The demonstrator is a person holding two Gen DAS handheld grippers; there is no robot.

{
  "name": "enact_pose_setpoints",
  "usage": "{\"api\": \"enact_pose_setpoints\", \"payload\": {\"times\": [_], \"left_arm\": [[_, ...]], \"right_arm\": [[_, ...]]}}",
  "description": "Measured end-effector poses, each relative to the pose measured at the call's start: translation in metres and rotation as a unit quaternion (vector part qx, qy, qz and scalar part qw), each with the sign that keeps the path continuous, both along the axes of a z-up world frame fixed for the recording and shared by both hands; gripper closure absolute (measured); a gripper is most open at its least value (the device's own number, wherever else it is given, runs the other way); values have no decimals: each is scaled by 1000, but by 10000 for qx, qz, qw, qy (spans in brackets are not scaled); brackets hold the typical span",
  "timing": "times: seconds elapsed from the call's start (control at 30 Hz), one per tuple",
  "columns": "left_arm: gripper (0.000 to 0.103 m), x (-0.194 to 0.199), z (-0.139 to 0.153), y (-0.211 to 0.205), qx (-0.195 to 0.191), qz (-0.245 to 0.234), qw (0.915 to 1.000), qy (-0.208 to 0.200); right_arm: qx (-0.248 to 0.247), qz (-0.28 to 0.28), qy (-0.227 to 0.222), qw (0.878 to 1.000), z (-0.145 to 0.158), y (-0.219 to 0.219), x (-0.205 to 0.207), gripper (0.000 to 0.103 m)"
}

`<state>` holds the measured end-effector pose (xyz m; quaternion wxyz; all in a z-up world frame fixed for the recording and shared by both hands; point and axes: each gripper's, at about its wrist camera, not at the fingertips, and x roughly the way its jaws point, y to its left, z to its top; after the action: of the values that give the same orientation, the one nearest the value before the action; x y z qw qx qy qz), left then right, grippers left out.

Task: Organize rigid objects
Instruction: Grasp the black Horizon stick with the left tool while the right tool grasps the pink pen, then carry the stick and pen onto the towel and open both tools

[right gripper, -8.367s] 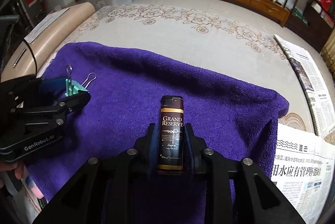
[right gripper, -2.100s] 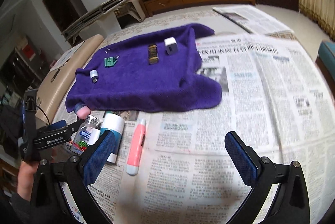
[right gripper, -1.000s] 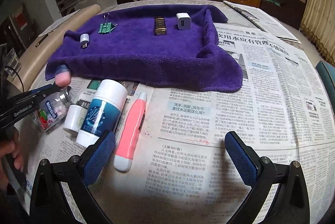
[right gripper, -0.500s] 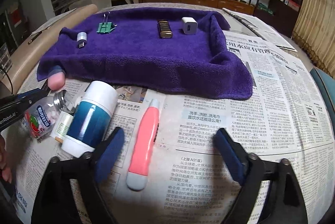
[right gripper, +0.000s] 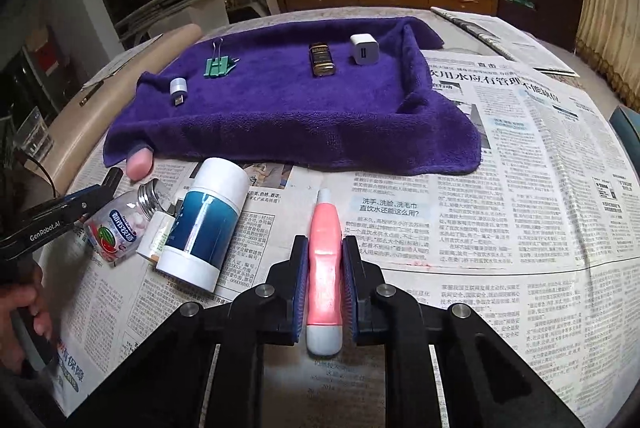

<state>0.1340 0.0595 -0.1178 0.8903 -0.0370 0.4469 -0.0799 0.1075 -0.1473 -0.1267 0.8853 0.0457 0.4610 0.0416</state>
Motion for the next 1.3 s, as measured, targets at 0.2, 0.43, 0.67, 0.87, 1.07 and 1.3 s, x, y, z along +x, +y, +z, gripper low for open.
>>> {"api": "enact_pose_setpoints", "payload": {"times": [0.2,0.43,0.67,0.87,1.07,1.3], "left_arm": [[81,0,7,2,-133,-27,9999,-24],[81,3,22,-5,-189,-126,9997,-108],[81,15,40,-16,-228,-271,9991,-234],[81,36,55,-28,-244,-413,9983,-337],[82,67,67,-45,-227,-557,9971,-459],[82,103,58,-58,-245,-669,9967,-378]], "right_arm": [[-13,86,0,10000,3,3,0,86],[31,116,1,9999,5,1,-2,86],[74,39,-107,9999,17,-9,3,86],[93,55,-201,9997,30,-12,17,86],[107,55,-347,9993,51,-16,47,86],[12,-17,-262,9997,49,-23,109,86]]}}
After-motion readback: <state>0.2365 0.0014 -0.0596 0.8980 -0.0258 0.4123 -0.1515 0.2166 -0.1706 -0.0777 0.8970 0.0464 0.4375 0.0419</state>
